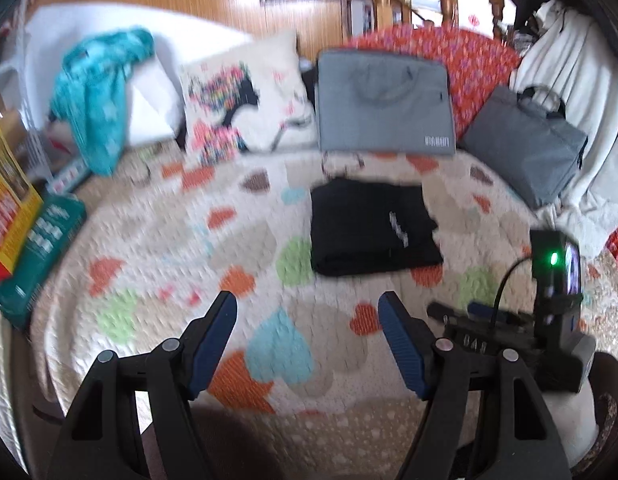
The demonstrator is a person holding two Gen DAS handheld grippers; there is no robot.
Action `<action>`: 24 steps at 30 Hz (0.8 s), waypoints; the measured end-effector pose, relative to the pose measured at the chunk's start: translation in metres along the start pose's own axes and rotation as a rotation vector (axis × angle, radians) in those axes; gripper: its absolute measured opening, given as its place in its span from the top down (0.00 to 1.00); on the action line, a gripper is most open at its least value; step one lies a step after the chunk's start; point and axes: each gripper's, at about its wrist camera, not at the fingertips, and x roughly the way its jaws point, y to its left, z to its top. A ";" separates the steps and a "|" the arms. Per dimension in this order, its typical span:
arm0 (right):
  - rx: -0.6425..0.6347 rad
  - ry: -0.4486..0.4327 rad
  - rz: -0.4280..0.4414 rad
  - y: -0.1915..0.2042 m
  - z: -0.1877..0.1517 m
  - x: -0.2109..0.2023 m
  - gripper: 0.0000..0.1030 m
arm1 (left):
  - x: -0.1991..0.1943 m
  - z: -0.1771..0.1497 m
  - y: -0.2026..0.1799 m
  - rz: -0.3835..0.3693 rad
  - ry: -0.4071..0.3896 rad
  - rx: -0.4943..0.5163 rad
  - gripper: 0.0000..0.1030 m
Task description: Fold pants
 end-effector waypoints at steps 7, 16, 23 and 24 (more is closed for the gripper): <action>0.052 0.032 0.014 -0.004 -0.001 0.004 0.30 | -0.016 0.036 0.018 -0.037 -0.168 -0.016 0.03; -0.037 -0.009 -0.062 0.002 0.001 -0.001 0.30 | 0.006 0.061 0.026 0.039 -0.374 -0.040 0.00; 0.037 0.003 -0.044 -0.006 0.085 0.007 0.25 | 0.071 0.081 0.019 -0.037 -0.201 -0.047 0.00; 0.037 0.009 -0.057 -0.005 0.096 0.017 0.25 | 0.086 0.083 0.020 -0.052 -0.147 -0.063 0.00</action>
